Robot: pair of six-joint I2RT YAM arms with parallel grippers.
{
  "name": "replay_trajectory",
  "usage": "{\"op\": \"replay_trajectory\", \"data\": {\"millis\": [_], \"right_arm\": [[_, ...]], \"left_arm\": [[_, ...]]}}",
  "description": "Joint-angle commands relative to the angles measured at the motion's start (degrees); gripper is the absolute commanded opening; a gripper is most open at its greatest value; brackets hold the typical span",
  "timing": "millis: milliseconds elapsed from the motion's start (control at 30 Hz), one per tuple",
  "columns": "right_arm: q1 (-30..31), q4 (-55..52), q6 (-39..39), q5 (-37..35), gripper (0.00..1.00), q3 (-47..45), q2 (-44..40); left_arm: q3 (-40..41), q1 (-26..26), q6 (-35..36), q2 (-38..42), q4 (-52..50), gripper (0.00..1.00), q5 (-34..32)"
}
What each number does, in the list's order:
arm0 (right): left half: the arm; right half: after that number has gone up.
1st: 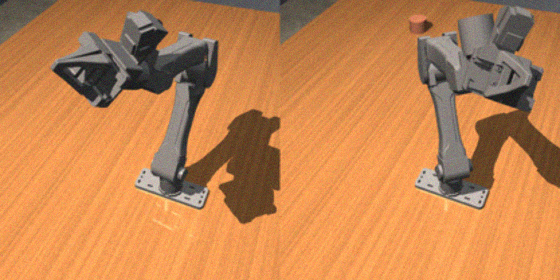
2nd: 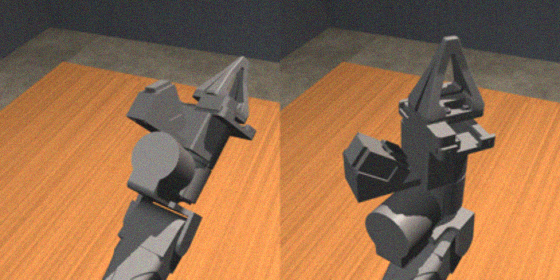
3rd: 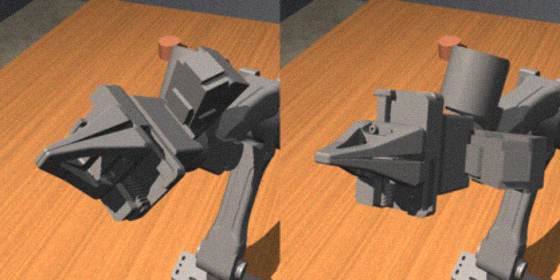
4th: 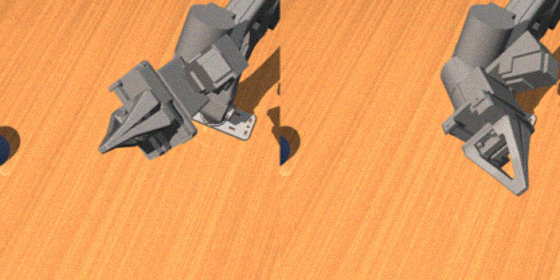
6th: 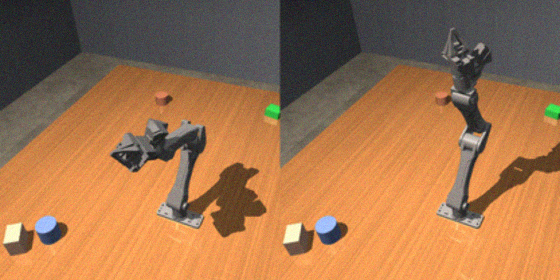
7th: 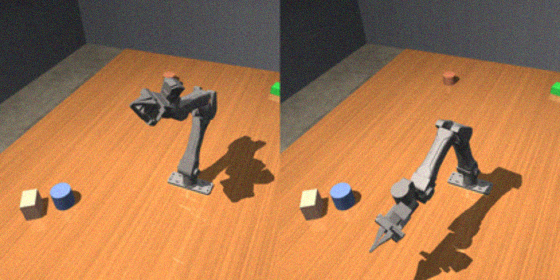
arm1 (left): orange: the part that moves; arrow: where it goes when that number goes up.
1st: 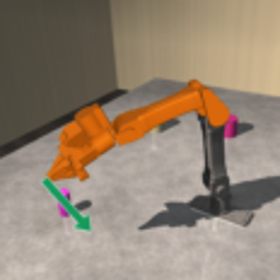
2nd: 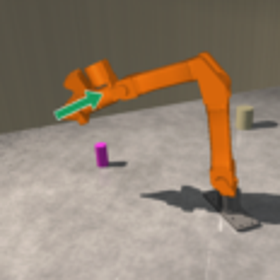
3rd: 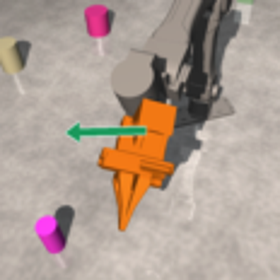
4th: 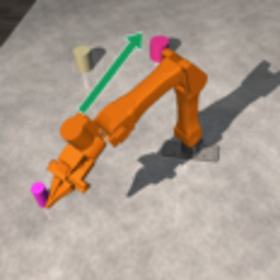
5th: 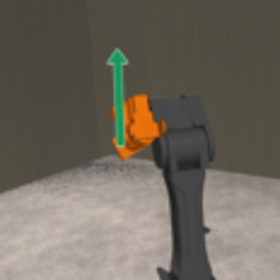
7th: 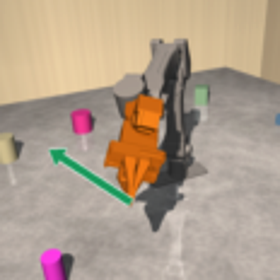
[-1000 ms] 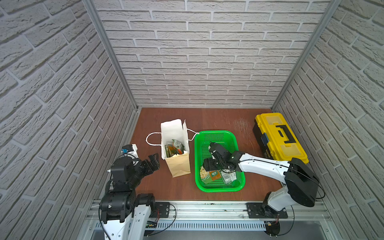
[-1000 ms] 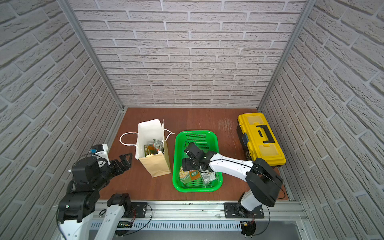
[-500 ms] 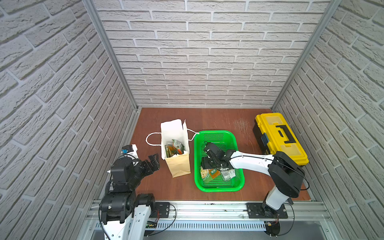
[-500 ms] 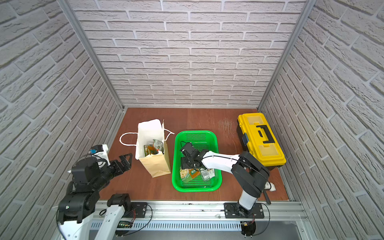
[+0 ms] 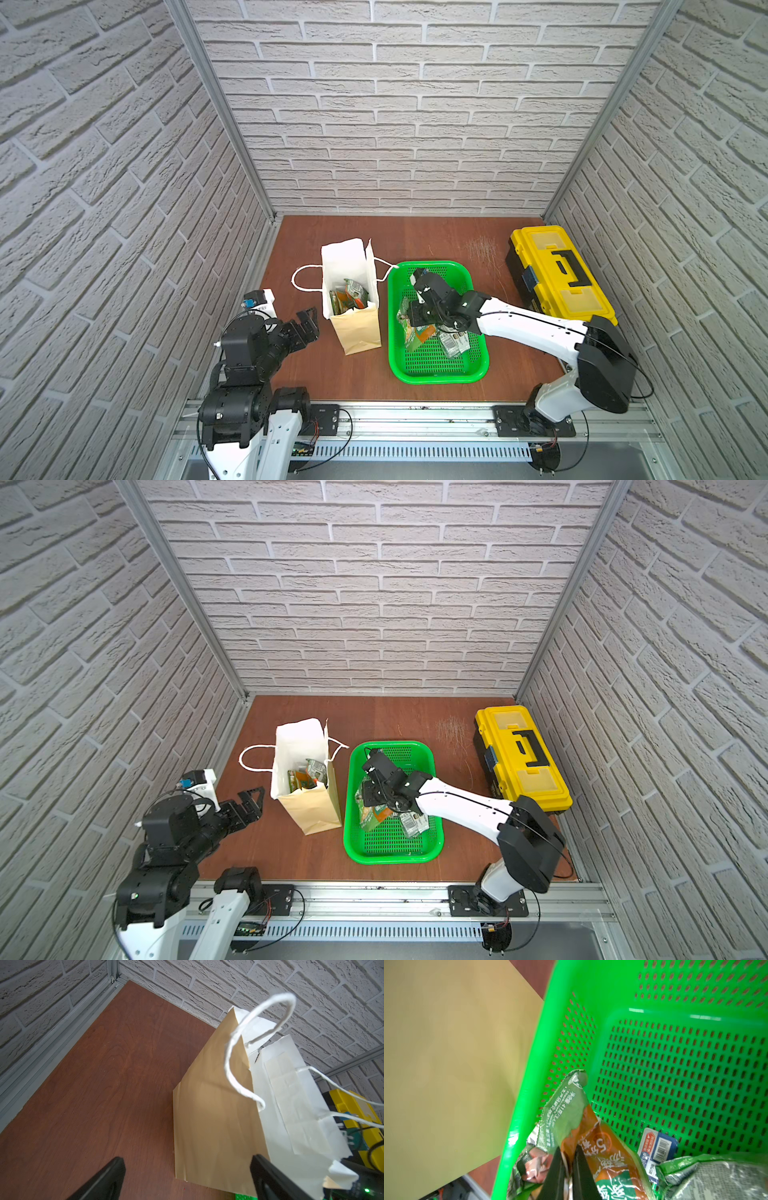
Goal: Place the condiment packets inside the bag
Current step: Pick up the condiment packet from the storage box, then place the condiment packet in the paper bag.
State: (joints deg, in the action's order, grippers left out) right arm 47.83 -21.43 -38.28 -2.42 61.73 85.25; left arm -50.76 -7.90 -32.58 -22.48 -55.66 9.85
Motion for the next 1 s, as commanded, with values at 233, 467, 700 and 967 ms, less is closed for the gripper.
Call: {"op": "replay_trajectory", "data": {"millis": [233,467,700,967], "right_arm": [[0.41,0.0,8.53,0.93,0.03,12.25,-13.21],[2.57,7.38,10.55,9.75,0.03,20.85,-10.59],[5.69,10.91,11.1,15.69,0.03,32.3,-0.53],[6.87,9.66,12.78,17.69,0.03,41.19,10.11]], "left_arm": [[0.47,0.27,0.37,0.51,2.23,0.98,0.03],[0.58,0.33,0.28,0.61,2.24,0.98,0.01],[0.53,0.31,0.3,0.58,2.27,0.98,0.08],[0.55,0.41,0.26,0.66,2.29,0.98,0.11]]}}
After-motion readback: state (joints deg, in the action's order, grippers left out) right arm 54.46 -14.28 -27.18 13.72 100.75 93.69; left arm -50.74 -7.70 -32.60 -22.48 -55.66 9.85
